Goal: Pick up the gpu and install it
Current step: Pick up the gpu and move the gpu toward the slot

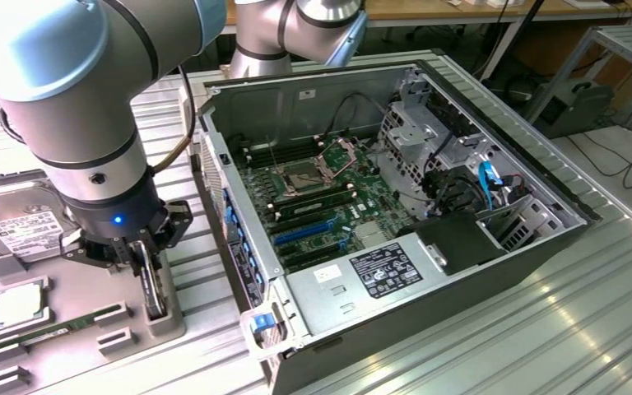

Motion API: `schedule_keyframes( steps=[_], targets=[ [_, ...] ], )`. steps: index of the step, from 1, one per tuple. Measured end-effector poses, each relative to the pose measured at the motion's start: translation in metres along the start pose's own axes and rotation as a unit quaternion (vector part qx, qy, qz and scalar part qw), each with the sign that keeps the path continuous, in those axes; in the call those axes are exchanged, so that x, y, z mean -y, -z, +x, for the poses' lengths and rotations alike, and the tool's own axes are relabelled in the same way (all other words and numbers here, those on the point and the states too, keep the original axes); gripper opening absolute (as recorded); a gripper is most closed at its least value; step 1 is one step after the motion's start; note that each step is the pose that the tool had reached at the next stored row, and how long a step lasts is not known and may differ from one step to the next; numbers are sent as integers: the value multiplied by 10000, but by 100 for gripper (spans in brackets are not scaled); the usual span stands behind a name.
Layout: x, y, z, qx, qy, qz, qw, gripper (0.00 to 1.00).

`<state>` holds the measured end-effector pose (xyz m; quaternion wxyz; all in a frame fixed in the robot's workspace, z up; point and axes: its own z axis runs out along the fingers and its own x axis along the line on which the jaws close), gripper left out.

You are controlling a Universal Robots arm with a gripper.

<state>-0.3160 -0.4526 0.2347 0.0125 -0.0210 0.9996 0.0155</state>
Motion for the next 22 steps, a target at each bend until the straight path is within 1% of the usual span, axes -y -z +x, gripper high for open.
schedule_keyframes(
  steps=[13,15,18,22],
  targets=[
    [0,-2,-1,0,0,-1,10000,27],
    [-1,5,-1,3,1,-4,10000,27],
    [-4,116,-3,2,-1,-37,10000,27],
    [-7,215,-6,3,-1,-52,10000,27]
  ],
)
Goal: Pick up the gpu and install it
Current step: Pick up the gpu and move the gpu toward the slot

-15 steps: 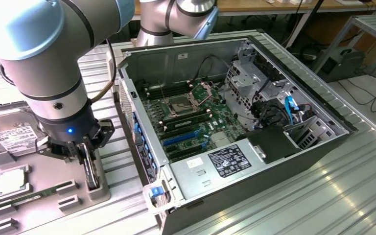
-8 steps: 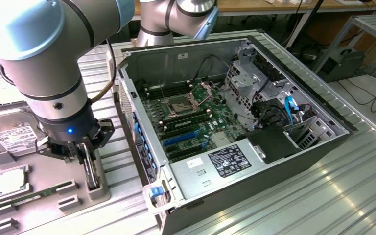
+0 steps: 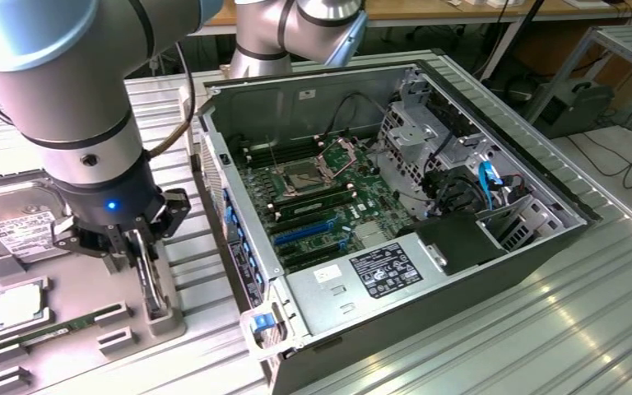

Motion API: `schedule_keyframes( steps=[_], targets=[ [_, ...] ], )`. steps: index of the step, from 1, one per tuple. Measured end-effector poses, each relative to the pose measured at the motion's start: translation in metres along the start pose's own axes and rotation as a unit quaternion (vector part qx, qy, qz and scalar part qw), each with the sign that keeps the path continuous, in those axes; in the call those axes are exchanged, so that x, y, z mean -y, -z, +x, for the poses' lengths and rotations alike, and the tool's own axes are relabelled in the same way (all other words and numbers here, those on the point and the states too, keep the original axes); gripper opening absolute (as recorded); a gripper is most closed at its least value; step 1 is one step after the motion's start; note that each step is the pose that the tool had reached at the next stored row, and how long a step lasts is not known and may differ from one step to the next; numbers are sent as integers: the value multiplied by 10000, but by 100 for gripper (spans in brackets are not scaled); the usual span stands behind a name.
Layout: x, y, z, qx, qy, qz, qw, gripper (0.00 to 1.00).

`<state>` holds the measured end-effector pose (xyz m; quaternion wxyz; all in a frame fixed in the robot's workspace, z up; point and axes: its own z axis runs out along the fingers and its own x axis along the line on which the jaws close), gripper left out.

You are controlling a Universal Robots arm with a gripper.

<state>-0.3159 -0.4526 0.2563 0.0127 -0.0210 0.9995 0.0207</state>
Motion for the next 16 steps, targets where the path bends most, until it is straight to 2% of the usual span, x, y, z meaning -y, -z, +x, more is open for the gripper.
schedule_keyframes(
  steps=[16],
  targets=[
    [-15,353,-9,1,-2,-28,10000,27]
  ],
)
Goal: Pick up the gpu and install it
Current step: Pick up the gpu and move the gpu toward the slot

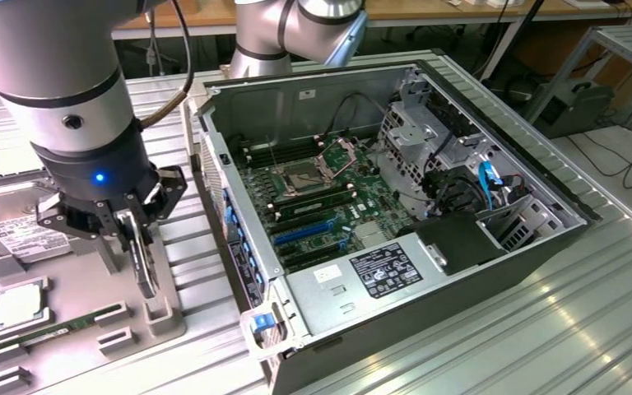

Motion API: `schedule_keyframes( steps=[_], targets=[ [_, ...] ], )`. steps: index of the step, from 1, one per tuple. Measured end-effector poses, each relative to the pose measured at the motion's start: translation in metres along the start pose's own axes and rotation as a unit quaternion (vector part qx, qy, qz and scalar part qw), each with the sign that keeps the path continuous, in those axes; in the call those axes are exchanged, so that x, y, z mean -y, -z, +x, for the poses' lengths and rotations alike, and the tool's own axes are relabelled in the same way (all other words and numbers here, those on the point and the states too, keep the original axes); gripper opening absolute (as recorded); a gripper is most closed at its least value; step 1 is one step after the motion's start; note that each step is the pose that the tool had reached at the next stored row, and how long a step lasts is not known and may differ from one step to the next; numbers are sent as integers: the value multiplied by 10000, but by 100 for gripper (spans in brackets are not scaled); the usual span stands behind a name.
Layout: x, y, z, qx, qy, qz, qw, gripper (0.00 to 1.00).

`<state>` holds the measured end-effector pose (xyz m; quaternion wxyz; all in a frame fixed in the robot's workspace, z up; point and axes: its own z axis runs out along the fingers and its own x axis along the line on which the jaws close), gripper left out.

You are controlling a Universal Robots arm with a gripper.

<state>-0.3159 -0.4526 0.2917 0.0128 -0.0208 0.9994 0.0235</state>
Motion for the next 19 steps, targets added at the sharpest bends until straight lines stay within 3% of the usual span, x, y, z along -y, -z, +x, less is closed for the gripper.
schedule_keyframes(
  steps=[19],
  targets=[
    [-19,397,-11,1,-1,-11,10000,27]
  ],
)
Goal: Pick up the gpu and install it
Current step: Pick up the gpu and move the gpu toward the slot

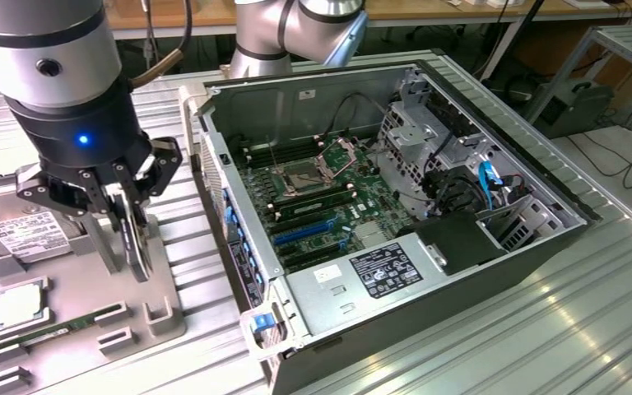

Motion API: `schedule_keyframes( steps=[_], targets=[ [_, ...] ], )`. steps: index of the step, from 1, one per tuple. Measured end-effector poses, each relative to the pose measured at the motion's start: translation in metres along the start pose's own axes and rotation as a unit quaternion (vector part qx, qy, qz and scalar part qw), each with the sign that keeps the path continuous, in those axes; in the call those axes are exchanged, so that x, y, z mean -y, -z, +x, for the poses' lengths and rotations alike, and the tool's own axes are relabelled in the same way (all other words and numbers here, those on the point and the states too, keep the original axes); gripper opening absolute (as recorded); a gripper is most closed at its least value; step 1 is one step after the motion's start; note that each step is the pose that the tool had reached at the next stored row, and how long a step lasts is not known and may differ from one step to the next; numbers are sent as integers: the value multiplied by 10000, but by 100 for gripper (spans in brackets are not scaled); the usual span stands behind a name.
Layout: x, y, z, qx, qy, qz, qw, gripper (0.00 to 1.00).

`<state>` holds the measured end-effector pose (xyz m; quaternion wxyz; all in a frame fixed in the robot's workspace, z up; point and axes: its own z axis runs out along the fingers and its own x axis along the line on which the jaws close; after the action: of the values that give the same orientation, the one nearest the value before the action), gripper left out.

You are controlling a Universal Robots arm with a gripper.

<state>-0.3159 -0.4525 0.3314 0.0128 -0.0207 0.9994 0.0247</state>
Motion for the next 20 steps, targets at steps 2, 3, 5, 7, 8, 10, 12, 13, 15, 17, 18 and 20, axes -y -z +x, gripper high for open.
schedule_keyframes(
  steps=[2,3,5,7,8,10,12,13,15,17,18,20],
  targets=[
    [-2,38,-1,-1,0,0,10000,27],
    [-3,57,-1,-1,0,1,10000,27],
    [-4,93,-2,0,0,-1,10000,27],
    [-6,119,-3,0,0,-3,10000,27],
    [-6,137,-3,0,0,-4,10000,27],
    [-8,167,-4,0,0,-5,10000,27],
    [-9,191,-5,0,0,-6,10000,27],
    [-10,209,-5,0,0,-6,10000,27],
    [-12,246,-6,0,0,-6,10000,27],
    [-14,288,-7,-1,0,-6,10000,27],
    [-15,307,-8,0,0,-6,10000,27],
    [-16,337,-9,0,0,-6,10000,27]
  ],
)
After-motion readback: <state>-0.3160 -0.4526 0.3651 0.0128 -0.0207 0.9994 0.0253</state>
